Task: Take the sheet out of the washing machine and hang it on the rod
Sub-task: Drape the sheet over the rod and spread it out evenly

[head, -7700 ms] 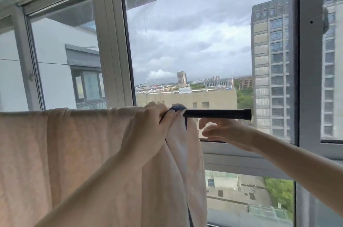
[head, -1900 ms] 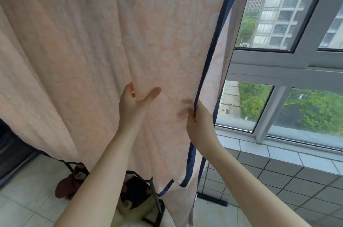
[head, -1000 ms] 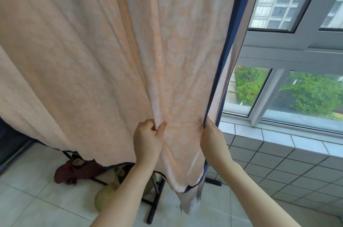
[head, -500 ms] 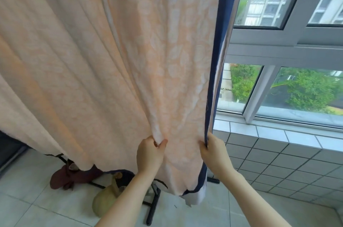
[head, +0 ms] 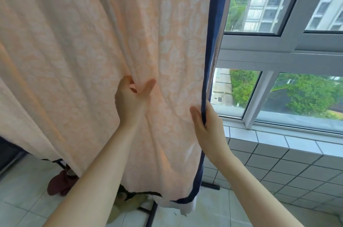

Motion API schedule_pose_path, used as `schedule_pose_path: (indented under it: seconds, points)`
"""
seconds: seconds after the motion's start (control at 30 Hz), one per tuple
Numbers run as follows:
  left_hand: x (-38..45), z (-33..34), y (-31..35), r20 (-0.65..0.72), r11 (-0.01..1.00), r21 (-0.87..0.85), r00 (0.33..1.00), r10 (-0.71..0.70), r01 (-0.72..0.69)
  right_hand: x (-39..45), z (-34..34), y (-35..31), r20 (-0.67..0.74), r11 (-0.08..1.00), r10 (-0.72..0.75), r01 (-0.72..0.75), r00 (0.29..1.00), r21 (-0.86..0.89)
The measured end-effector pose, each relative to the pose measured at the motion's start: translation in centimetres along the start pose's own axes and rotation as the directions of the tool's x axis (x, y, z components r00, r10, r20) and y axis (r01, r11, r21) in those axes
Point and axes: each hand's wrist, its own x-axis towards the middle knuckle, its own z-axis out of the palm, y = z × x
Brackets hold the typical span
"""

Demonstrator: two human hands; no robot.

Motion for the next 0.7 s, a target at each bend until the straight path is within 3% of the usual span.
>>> schedule_pose_path:
  seconds: [0.2, 0.43, 0.7]
  points:
    - [-1.1, 0.1, -0.3, -0.040, 0.982, 0.127, 0.988, 0.148, -0.142, 0.0, 0.0, 1.4, -0.028, 0.993, 0.010, -0.013, 1.000, -0.121]
    - [-4.2, -0.8, -3.5, -0.007, 0.967, 0.173, 0.981, 0.194, -0.190, -0.4, 0.1, 5.1, -0.021, 0.945, 0.084, -0.087, 0.996, -0.314]
    - [-7.4, 0.6, -8.2, 0.197, 0.930, 0.348, 0.979, 0.051, -0.118, -2.0, 0.5, 6.8, -0.002, 0.864, 0.314, -0.287, 0.949, -0.415]
